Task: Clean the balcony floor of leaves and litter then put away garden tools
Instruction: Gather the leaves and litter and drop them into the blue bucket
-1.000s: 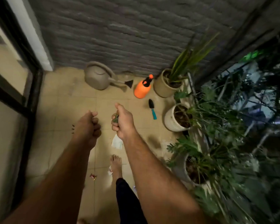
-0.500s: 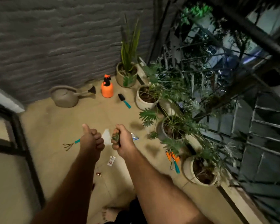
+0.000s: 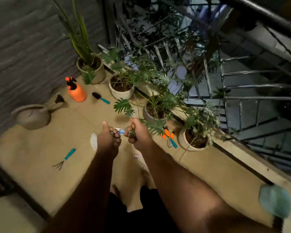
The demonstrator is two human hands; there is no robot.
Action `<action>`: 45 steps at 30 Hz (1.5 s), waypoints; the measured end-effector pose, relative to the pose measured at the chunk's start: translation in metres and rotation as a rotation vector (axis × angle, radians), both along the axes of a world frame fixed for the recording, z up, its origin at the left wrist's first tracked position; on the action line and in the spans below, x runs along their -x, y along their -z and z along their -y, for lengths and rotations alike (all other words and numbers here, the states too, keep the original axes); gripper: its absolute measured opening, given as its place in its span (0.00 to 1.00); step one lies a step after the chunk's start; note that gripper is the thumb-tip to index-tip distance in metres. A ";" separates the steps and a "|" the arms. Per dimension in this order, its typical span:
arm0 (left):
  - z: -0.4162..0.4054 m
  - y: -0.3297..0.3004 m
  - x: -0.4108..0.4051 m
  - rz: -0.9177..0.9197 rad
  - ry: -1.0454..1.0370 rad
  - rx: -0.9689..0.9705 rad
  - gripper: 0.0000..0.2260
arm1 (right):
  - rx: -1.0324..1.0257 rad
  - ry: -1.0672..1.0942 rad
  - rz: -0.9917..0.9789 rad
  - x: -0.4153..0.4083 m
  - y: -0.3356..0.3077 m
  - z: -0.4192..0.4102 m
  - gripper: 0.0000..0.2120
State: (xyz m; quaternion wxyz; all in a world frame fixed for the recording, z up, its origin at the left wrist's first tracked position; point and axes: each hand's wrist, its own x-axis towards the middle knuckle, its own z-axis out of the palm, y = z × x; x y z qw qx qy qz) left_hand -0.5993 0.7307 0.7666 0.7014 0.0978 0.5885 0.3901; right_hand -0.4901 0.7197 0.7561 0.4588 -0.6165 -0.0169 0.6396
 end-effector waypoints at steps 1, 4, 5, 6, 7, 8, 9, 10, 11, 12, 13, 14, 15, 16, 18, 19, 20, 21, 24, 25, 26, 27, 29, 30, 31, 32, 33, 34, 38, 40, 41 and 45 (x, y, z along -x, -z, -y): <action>-0.001 -0.003 -0.004 -0.003 0.033 -0.005 0.20 | -0.014 0.029 -0.006 -0.003 -0.004 0.004 0.15; -0.005 -0.014 -0.011 0.009 0.125 -0.026 0.18 | -0.065 0.114 -0.005 -0.007 -0.017 0.010 0.13; -0.007 -0.019 -0.014 0.015 0.168 -0.031 0.18 | -0.081 0.157 -0.003 -0.008 -0.022 0.013 0.13; -0.007 -0.025 -0.015 0.019 0.218 -0.036 0.18 | -0.095 0.208 -0.002 -0.008 -0.028 0.019 0.14; -0.008 -0.029 -0.016 0.019 0.265 -0.050 0.18 | -0.105 0.255 -0.002 -0.008 -0.033 0.023 0.14; -0.010 -0.034 -0.018 0.020 0.300 -0.063 0.18 | -0.113 0.296 -0.006 -0.009 -0.037 0.027 0.14; -0.010 -0.038 -0.018 0.015 0.335 -0.072 0.18 | -0.116 0.344 -0.016 -0.009 -0.040 0.034 0.14; -0.011 -0.040 -0.018 0.007 0.366 -0.080 0.19 | -0.123 0.387 -0.023 -0.011 -0.043 0.040 0.14; -0.011 -0.041 -0.017 0.006 0.406 -0.086 0.19 | -0.134 0.427 -0.025 -0.012 -0.046 0.048 0.14; -0.009 -0.042 -0.018 0.014 0.446 -0.086 0.20 | -0.143 0.462 -0.021 -0.014 -0.050 0.057 0.14; -0.007 -0.041 -0.020 0.029 0.476 -0.080 0.20 | -0.147 0.493 -0.013 -0.016 -0.053 0.065 0.15; -0.002 -0.042 -0.024 0.042 0.519 -0.069 0.20 | -0.146 0.534 0.001 -0.019 -0.057 0.077 0.15; 0.004 -0.042 -0.031 0.049 0.567 -0.059 0.20 | -0.144 0.569 0.016 -0.023 -0.061 0.089 0.16; 0.013 -0.045 -0.041 0.061 0.629 -0.051 0.21 | -0.145 0.616 0.040 -0.029 -0.065 0.103 0.16; 0.031 -0.051 -0.062 0.097 0.723 -0.044 0.21 | -0.135 0.697 0.085 -0.041 -0.071 0.128 0.16; 0.042 -0.056 -0.076 0.115 0.774 -0.049 0.21 | -0.126 0.746 0.104 -0.050 -0.075 0.143 0.17; 0.051 -0.061 -0.087 0.132 0.813 -0.054 0.21 | -0.120 0.789 0.115 -0.057 -0.078 0.157 0.17; 0.062 -0.067 -0.099 0.154 0.848 -0.059 0.21 | -0.122 0.832 0.127 -0.065 -0.082 0.172 0.17; 0.088 -0.082 -0.129 0.183 0.910 -0.071 0.20 | -0.132 0.944 0.153 -0.083 -0.089 0.208 0.17; 0.097 -0.084 -0.137 0.179 0.925 -0.067 0.19 | -0.141 0.974 0.157 -0.087 -0.090 0.218 0.17; 0.106 -0.086 -0.147 0.181 0.942 -0.063 0.19 | -0.152 1.005 0.161 -0.092 -0.092 0.229 0.17; 0.115 -0.087 -0.157 0.180 0.954 -0.062 0.19 | -0.162 1.027 0.162 -0.098 -0.094 0.238 0.17; 0.136 -0.091 -0.177 0.155 0.995 -0.089 0.18 | -0.173 1.062 0.172 -0.109 -0.099 0.257 0.17; 0.148 -0.094 -0.186 0.143 1.017 -0.108 0.18 | -0.180 1.075 0.186 -0.115 -0.100 0.267 0.17; 0.163 -0.098 -0.198 0.143 1.041 -0.124 0.18 | -0.184 1.090 0.201 -0.124 -0.102 0.278 0.17; 0.176 -0.101 -0.208 0.148 1.059 -0.129 0.17 | -0.186 1.105 0.212 -0.132 -0.103 0.288 0.17; 0.189 -0.103 -0.217 0.153 1.081 -0.134 0.17 | -0.186 1.120 0.217 -0.140 -0.104 0.297 0.16; 0.205 -0.105 -0.230 0.156 1.120 -0.145 0.16 | -0.194 1.141 0.220 -0.150 -0.106 0.311 0.16; 0.267 -0.112 -0.276 0.175 1.226 -0.203 0.15 | -0.203 1.202 0.246 -0.185 -0.115 0.366 0.15; 0.308 -0.119 -0.302 0.213 1.287 -0.227 0.13 | -0.213 1.244 0.286 -0.204 -0.122 0.406 0.15; 0.325 -0.122 -0.313 0.239 1.311 -0.238 0.12 | -0.210 1.266 0.307 -0.212 -0.126 0.423 0.14; 0.410 -0.136 -0.360 0.308 1.466 -0.295 0.10 | -0.190 1.475 0.353 -0.240 -0.137 0.510 0.14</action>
